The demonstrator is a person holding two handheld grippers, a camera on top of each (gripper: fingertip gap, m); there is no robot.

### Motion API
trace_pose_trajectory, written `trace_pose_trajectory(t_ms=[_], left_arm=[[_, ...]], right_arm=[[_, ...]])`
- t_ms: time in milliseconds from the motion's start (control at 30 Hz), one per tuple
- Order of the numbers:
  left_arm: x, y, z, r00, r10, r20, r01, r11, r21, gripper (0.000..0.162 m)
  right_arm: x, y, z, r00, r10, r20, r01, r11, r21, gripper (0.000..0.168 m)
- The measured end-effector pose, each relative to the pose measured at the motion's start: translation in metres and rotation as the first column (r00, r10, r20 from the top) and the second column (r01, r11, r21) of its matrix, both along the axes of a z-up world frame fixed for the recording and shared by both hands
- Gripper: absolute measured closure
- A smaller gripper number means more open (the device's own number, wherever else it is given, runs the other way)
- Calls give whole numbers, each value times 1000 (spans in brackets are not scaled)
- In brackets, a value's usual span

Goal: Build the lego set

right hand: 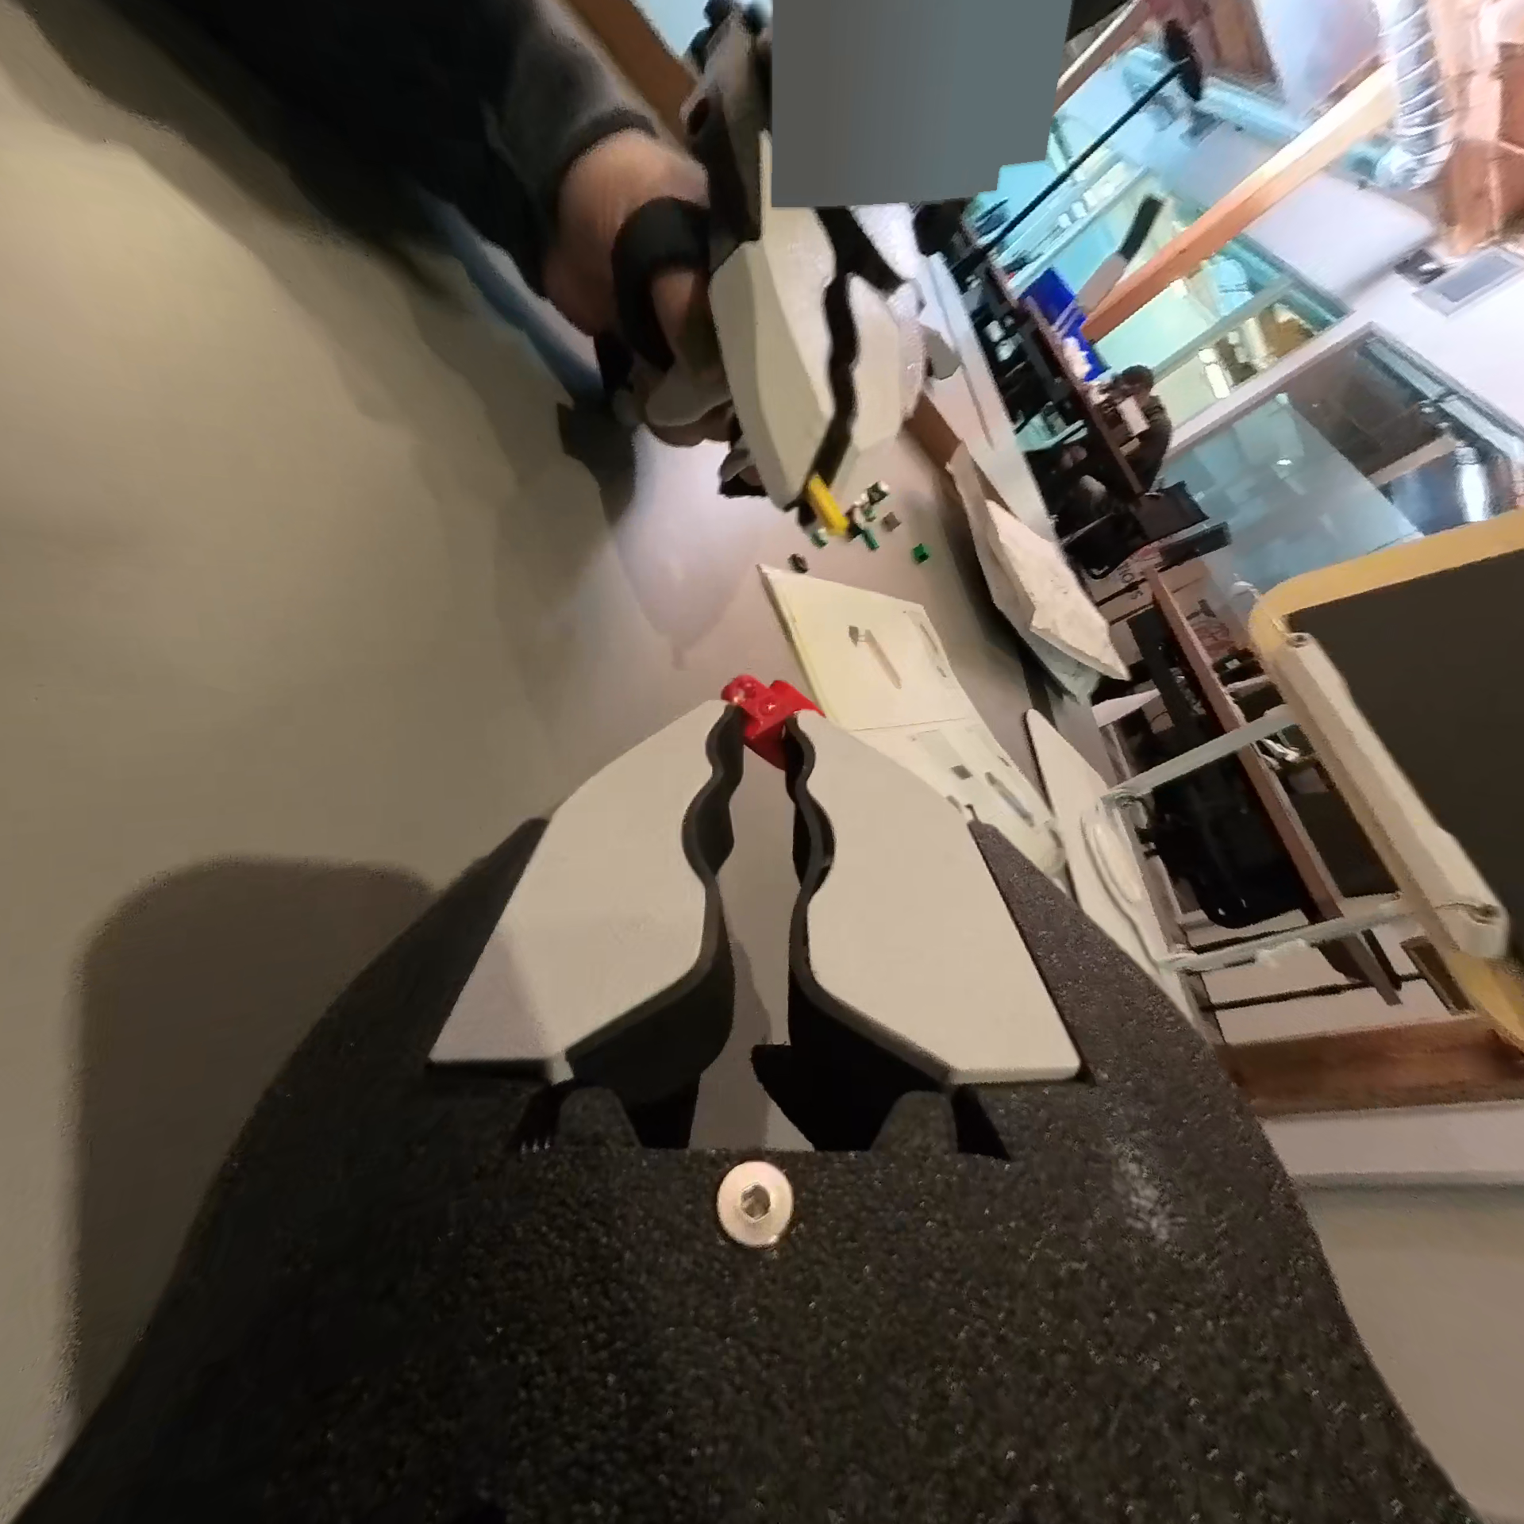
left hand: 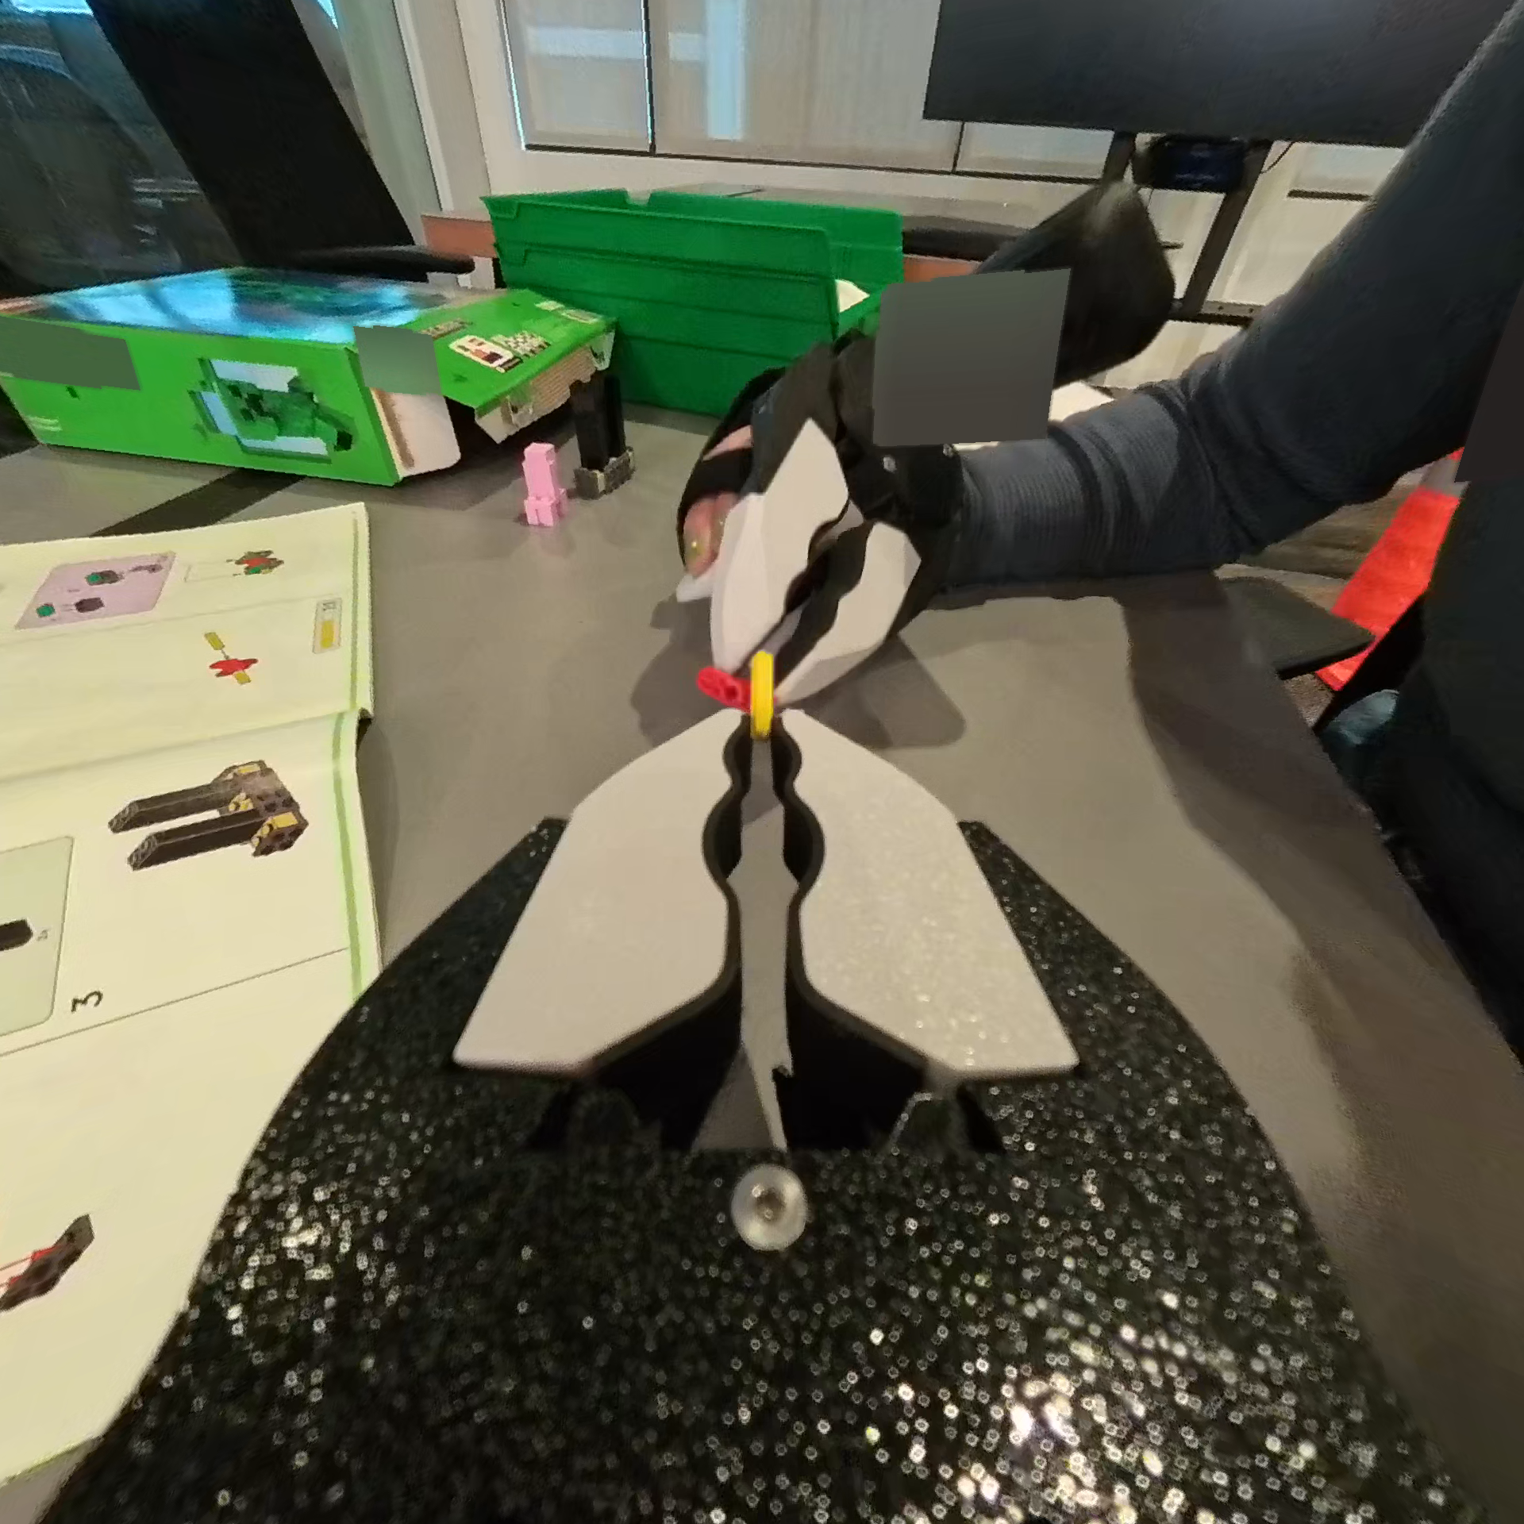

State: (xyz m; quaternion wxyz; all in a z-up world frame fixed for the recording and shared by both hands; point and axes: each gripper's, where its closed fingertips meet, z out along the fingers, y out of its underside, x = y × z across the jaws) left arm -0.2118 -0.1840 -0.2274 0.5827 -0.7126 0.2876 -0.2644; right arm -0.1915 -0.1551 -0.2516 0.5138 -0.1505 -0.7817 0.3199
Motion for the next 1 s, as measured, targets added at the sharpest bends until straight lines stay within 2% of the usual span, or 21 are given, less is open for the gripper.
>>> trace_pose_trajectory(t_ms=[133,333,600,833,1000], left_arm=[[-2,1,1,1000,13,11,-13,1000,-3,158],[-3,1,2,1000,15,15,-15,1000,3,158],[-4,1,2,1000,15,24,-15,1000,1,158],[-2,1,0,1000,8,5,-8,1000,-7,158],[-1,2,-2,1000,13,-7,-13,1000,-8,158]], right_arm=[[9,-5,-16,976,87,201,-94,995,30,159],[16,-4,-29,886,195,421,-220,975,11,159],[18,-11,-48,842,221,493,-312,944,110,159],[16,-7,-46,852,161,498,-239,966,96,151],[12,0,-44,865,80,496,-69,997,-40,145]])
